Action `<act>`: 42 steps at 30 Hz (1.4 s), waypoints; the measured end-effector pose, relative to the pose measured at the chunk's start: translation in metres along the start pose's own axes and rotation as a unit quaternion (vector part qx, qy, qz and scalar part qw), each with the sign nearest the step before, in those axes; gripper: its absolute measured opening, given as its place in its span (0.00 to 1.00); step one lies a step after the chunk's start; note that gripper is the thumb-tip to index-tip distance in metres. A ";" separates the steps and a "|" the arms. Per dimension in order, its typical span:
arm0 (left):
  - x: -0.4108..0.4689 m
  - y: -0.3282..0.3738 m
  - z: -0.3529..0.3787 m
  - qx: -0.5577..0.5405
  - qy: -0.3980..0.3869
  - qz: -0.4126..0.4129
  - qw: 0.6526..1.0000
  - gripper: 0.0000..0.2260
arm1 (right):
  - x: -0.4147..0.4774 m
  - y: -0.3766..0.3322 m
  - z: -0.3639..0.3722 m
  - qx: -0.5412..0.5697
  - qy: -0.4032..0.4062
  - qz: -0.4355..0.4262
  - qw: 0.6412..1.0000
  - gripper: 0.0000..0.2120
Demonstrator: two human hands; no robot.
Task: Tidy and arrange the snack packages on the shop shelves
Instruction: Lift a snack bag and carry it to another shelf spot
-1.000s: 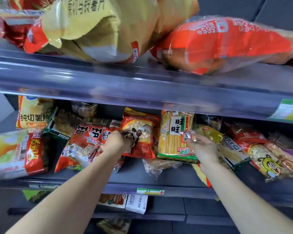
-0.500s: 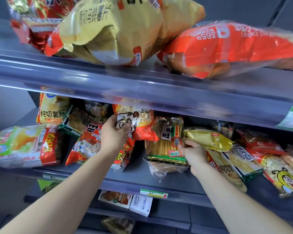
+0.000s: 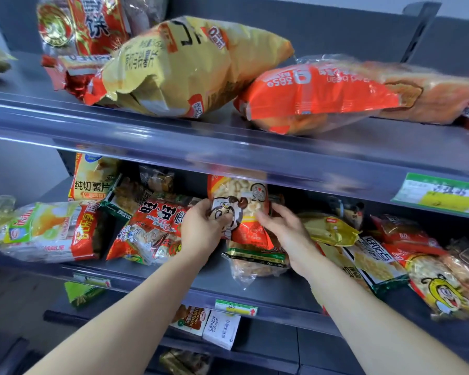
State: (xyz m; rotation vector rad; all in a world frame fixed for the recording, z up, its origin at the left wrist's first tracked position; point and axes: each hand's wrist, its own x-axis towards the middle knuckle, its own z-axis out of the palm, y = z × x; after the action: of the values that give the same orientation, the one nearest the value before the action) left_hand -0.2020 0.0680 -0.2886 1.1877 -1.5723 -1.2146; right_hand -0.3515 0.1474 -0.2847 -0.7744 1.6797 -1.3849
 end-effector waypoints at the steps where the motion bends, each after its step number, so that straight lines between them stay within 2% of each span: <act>1: -0.004 0.001 0.003 -0.015 0.002 -0.008 1.000 0.09 | -0.003 -0.002 -0.001 -0.013 -0.019 0.003 1.000 0.34; 4: -0.021 0.008 0.008 -0.042 -0.007 -0.018 0.999 0.12 | -0.015 -0.004 -0.012 -0.037 -0.017 -0.006 0.999 0.24; 7: -0.040 0.020 0.012 -0.020 -0.040 -0.016 0.999 0.11 | -0.030 -0.005 -0.029 -0.012 -0.014 0.002 1.000 0.20; 9: -0.048 0.026 0.017 -0.019 -0.071 -0.030 0.997 0.08 | -0.040 -0.006 -0.040 0.006 -0.005 0.006 1.000 0.19; 12: -0.059 0.043 0.023 -0.023 -0.114 -0.057 0.992 0.13 | -0.058 -0.010 -0.062 0.027 0.016 0.024 0.999 0.23; 14: -0.065 0.054 0.027 -0.028 -0.144 -0.094 0.985 0.21 | -0.071 -0.012 -0.078 0.026 0.024 0.036 0.999 0.23; 17: -0.078 0.069 0.033 -0.056 -0.175 -0.166 0.969 0.39 | -0.097 -0.011 -0.102 0.021 0.037 0.050 0.998 0.21; 18: -0.081 0.070 0.035 -0.060 -0.182 -0.178 0.965 0.41 | -0.108 -0.009 -0.108 0.023 0.039 0.055 0.997 0.20; 19: -0.084 0.072 0.037 -0.057 -0.188 -0.181 0.964 0.37 | -0.119 -0.006 -0.115 0.023 0.041 0.059 0.997 0.19; 21: -0.099 0.079 0.039 -0.051 -0.196 -0.178 0.963 0.16 | -0.143 -0.002 -0.125 0.015 0.042 0.067 0.997 0.17; 23: -0.114 0.083 0.044 -0.030 -0.210 -0.177 0.961 0.04 | -0.167 0.002 -0.136 0.011 0.042 0.071 0.997 0.17; 26: -0.134 0.086 0.051 -0.030 -0.224 -0.173 0.959 0.04 | -0.204 0.004 -0.151 0.016 0.039 0.074 0.996 0.17; 31: -0.173 0.100 0.068 0.030 -0.277 -0.138 0.950 0.04 | -0.261 0.007 -0.179 0.017 0.065 0.084 0.994 0.18; 35: -0.203 0.113 0.088 0.057 -0.323 -0.087 0.941 0.07 | -0.302 0.006 -0.209 0.006 0.092 0.090 0.992 0.24; 38: -0.225 0.126 0.107 0.050 -0.344 -0.045 0.937 0.08 | -0.326 0.005 -0.235 0.021 0.122 0.087 0.988 0.34; 42: -0.254 0.155 0.138 0.013 -0.357 0.042 0.933 0.08 | -0.353 -0.004 -0.271 0.016 0.161 0.053 0.985 0.29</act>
State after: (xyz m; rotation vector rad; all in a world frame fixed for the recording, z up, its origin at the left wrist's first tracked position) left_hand -0.3038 0.3603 -0.1794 0.6992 -2.1334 -1.6835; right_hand -0.4168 0.5770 -0.1906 -0.4523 1.9091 -1.5191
